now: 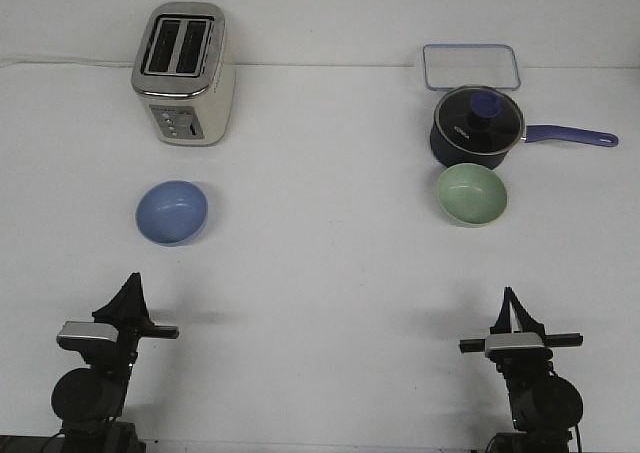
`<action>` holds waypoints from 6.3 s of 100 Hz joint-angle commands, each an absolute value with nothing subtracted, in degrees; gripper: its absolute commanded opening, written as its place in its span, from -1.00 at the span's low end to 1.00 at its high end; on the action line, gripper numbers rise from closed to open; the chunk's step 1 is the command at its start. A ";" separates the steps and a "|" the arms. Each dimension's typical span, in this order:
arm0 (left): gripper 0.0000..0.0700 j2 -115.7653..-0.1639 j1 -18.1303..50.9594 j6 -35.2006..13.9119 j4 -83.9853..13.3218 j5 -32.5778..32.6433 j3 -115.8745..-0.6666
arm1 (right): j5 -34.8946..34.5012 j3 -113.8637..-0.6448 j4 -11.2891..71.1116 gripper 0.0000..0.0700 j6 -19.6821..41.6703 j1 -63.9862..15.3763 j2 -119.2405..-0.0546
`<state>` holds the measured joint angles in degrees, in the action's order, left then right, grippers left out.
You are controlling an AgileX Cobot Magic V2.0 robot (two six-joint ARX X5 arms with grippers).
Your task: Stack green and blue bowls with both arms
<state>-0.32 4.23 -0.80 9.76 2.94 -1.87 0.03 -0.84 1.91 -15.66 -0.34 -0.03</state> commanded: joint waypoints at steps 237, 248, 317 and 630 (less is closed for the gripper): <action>-0.96 -0.30 4.14 -0.93 10.35 3.01 -0.80 | -3.03 -63.22 30.96 0.41 15.59 1.87 -69.87; -0.96 -0.30 4.14 -0.93 10.35 3.01 -0.80 | -3.03 -69.01 32.25 0.40 15.05 3.31 -78.37; -0.96 -0.30 4.14 -0.93 10.35 3.01 -0.80 | -6.07 -76.79 29.43 -0.09 12.73 7.51 -102.98; -0.96 -0.30 4.14 -2.92 10.41 3.01 -0.84 | -7.49 -57.98 30.20 -0.15 12.97 -42.30 -83.37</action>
<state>-0.32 4.23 -1.08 9.76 2.94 -1.87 -7.38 -56.84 31.35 13.67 -42.13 -84.79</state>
